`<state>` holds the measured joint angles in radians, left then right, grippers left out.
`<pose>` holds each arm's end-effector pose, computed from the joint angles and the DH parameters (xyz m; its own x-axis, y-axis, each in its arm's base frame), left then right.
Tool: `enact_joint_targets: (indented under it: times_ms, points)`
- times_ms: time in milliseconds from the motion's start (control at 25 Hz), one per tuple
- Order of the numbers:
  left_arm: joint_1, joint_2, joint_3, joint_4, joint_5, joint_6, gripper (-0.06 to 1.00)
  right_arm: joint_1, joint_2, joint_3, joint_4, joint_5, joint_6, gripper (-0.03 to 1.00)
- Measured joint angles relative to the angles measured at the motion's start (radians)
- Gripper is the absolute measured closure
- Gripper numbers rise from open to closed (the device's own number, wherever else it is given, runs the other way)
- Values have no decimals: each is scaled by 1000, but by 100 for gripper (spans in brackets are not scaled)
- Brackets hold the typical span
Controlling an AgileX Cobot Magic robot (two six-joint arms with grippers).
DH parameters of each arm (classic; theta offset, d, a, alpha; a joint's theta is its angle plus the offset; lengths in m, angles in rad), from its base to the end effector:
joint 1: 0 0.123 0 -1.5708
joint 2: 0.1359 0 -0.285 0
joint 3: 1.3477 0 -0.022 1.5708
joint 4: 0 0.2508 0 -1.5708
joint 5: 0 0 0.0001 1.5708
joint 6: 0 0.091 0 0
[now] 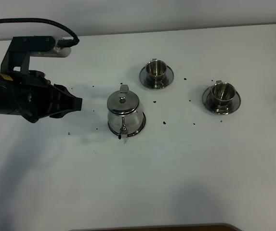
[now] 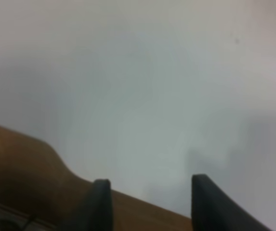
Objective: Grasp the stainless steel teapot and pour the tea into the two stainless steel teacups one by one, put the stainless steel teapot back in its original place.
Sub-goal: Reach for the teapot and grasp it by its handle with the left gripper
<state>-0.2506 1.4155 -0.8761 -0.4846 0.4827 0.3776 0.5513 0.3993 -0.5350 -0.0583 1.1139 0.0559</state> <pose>0.2720 -0.0900 0.2493 -0.7713 0.1383 -0.6213 0.3298 0.9216 -0.2044 0.0465 0.0230 0.2746 -0.6767 -0.3808 -0.6301 -0.4749 0.8798 -0.0217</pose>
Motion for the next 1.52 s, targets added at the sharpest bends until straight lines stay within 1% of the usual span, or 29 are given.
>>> enact_joint_targets:
  times_ms: [160,240,520,600,680,800,960,1160,1360,1520]
  points:
    - [0,39,0,0,-16,0,57,-3,-14,0,3,3,0,59]
    - [0,58,0,0,-17,0,57,-39,-47,0,14,1,0,59]
    - [0,91,0,0,-32,1,57,-320,-247,3,26,-10,0,59]
    - [0,91,0,0,-45,1,57,-375,-284,7,27,-10,0,59]
    - [0,91,-1,0,-58,2,57,-405,-315,8,25,-10,-1,59]
    - [0,91,-1,0,-71,16,57,-424,-354,8,21,-10,-3,59]
    - [0,91,-1,0,-77,33,57,-427,-401,8,-4,-12,-4,61]
    - [0,91,-8,0,-83,76,57,-427,-406,8,-18,-11,-4,64]
    - [0,93,-78,-1,-78,81,57,-427,-406,8,-19,-11,-4,67]
    - [-6,145,-180,-1,-9,82,57,-427,-406,8,-19,-11,-4,71]
